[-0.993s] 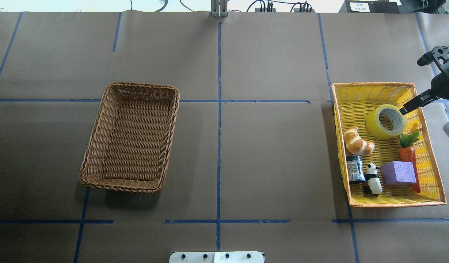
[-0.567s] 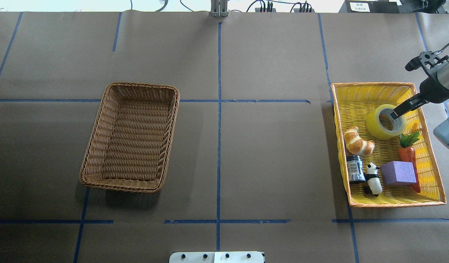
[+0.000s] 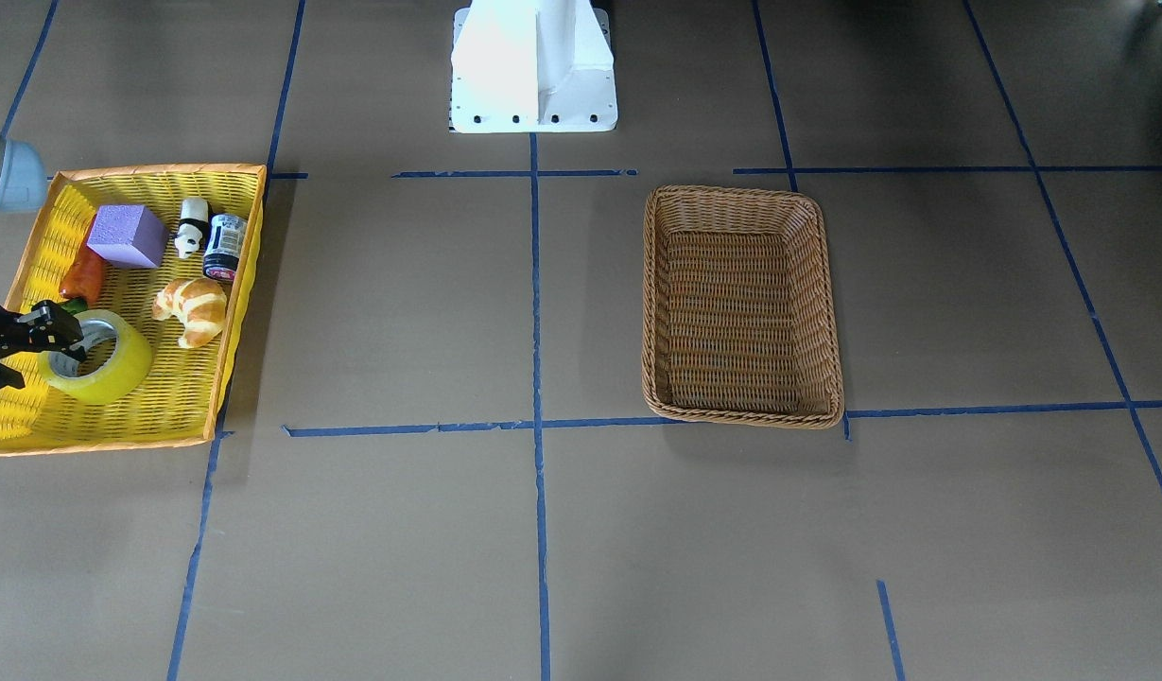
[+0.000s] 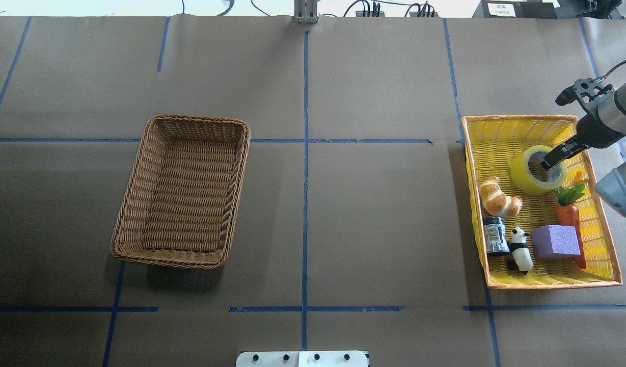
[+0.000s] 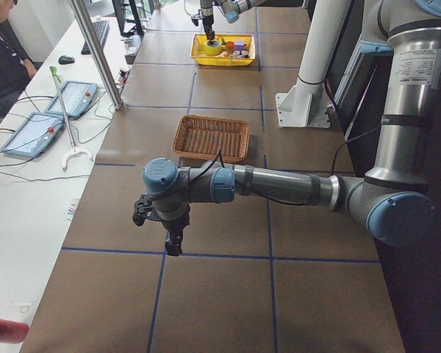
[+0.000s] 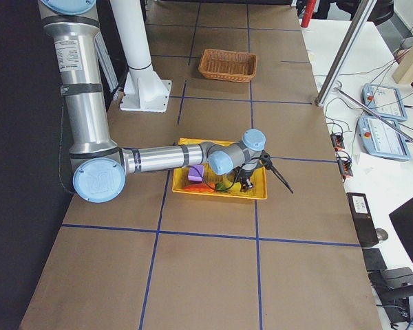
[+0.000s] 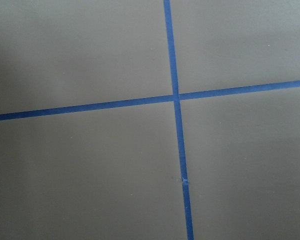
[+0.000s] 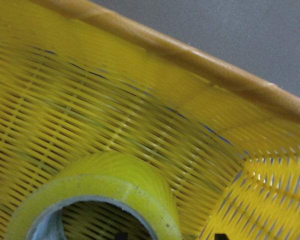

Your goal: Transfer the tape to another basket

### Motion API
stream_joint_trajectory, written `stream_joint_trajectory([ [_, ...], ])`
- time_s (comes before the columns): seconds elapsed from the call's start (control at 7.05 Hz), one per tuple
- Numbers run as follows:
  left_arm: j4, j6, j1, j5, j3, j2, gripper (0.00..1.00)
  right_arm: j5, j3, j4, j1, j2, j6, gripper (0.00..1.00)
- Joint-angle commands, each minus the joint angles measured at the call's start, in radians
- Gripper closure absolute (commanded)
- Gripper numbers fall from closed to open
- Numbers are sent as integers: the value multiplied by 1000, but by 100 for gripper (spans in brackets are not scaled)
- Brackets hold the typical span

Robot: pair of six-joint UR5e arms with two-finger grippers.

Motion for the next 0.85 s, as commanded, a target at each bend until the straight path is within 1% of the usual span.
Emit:
stream_joint_trajectory([
  [0.0,0,-1,0,-6,-1,0,0,-2,-2,-1,-1,-5,3,100],
  [0.28,2,-1,0,-8,-1,2,0,18,23,-1,10,4,12,100],
  [0.43,2,-1,0,-23,-1,2,0,63,43,1,52,6,12,100],
  [0.57,3,-2,0,-60,-1,0,0,126,98,1,80,12,75,100],
  [0.71,5,-5,0,-107,-3,0,0,171,155,1,80,12,236,100],
])
